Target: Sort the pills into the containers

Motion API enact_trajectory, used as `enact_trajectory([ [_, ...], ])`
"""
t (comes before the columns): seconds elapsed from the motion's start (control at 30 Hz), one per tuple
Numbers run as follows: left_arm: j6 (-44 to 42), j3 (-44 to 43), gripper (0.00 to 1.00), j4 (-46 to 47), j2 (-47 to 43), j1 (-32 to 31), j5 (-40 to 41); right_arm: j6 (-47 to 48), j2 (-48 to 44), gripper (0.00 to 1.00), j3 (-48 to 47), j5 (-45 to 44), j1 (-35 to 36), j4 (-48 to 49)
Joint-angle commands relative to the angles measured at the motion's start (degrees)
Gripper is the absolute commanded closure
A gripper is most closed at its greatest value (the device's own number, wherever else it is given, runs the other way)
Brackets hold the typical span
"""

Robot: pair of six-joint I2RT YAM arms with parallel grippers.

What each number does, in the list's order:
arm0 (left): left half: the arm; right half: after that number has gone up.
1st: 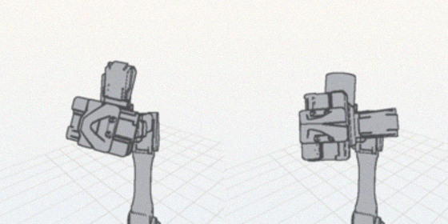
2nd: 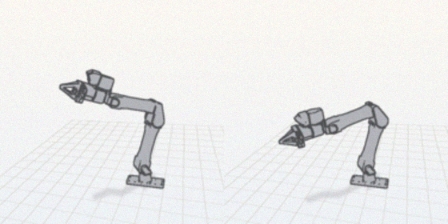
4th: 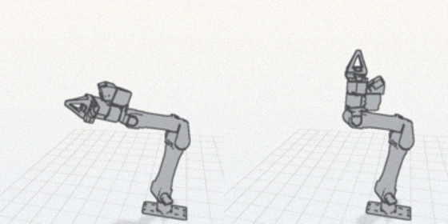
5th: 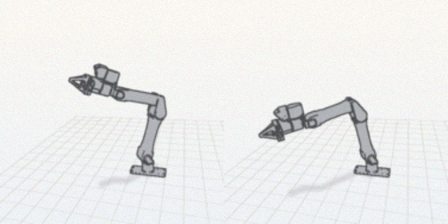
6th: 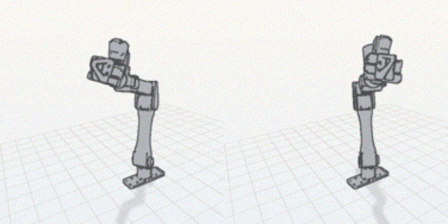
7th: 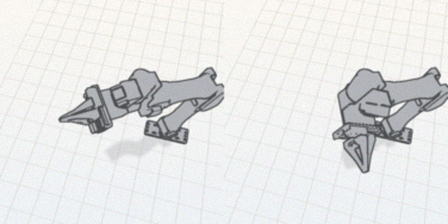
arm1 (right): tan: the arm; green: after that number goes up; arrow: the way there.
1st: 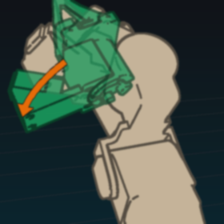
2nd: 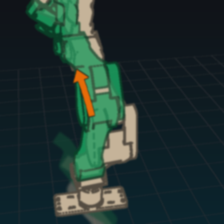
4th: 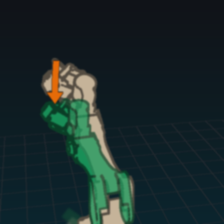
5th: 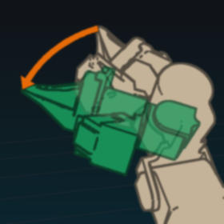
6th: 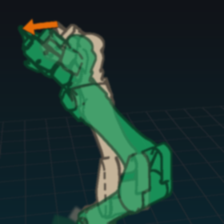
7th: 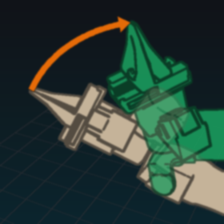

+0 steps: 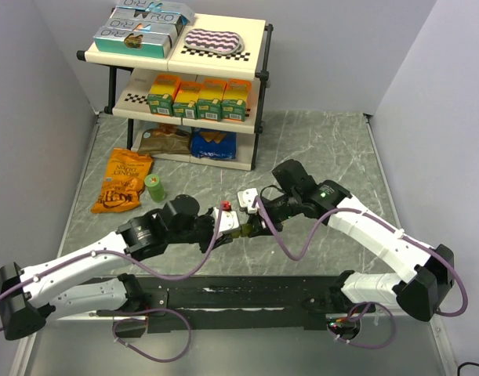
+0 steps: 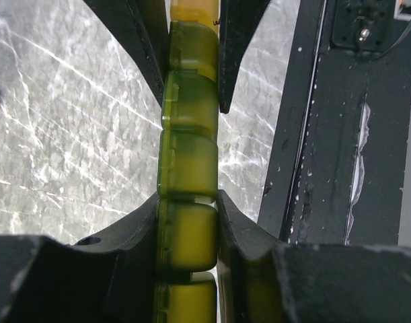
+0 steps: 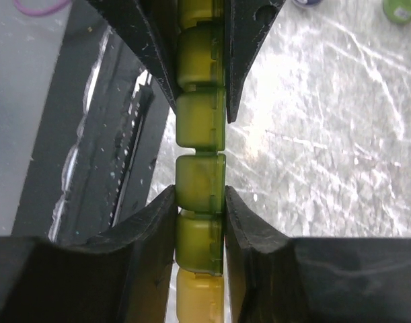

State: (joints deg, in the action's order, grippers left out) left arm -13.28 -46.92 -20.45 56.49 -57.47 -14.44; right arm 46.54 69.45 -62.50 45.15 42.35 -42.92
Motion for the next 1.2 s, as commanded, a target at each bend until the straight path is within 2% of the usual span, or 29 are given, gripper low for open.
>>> enact_trajectory([
  [0.0,-1.04,2.44,0.99,4.80,-5.24,-0.01,1.60,0.12,-2.30,0.57,-1.65,6.08,-1.56,-0.84],
  [0.03,-1.66,3.66,0.99,4.80,-5.77,0.08,1.95,0.39,-2.48,0.39,-2.27,6.79,-2.18,-1.55],
  [0.1,-3.68,4.72,0.99,3.76,-6.92,-0.01,2.22,1.97,-3.00,0.21,-4.89,9.24,-3.94,-5.06],
  [0.27,-6.58,4.99,0.99,2.52,-7.97,-0.01,2.84,5.39,-3.88,0.18,-10.27,10.23,-4.91,-12.80],
  [0.37,-7.99,4.90,0.99,2.60,-8.15,-0.01,1.44,5.40,-4.06,0.25,-9.75,9.70,-4.82,-13.77],
  [0.47,-8.26,4.55,0.99,2.69,-7.89,-0.10,0.11,4.61,-3.19,0.45,-8.52,8.03,-4.47,-12.55],
  [0.5,-8.26,4.47,0.99,2.78,-7.71,-0.18,-0.06,4.26,-3.01,0.54,-8.25,7.59,-4.21,-11.67],
  [0.6,-7.64,4.55,0.99,3.31,-7.80,-0.18,-1.03,3.38,-2.13,0.62,-7.73,6.71,-4.12,-10.35],
  [1.03,-5.79,4.64,0.99,4.98,-7.53,-0.36,-3.05,2.94,1.83,0.63,-7.90,5.30,-2.01,-8.94],
  [1.17,-5.97,4.38,0.99,5.42,-7.80,-0.27,-3.76,2.94,2.53,0.76,-7.99,4.69,-1.65,-8.76],
])
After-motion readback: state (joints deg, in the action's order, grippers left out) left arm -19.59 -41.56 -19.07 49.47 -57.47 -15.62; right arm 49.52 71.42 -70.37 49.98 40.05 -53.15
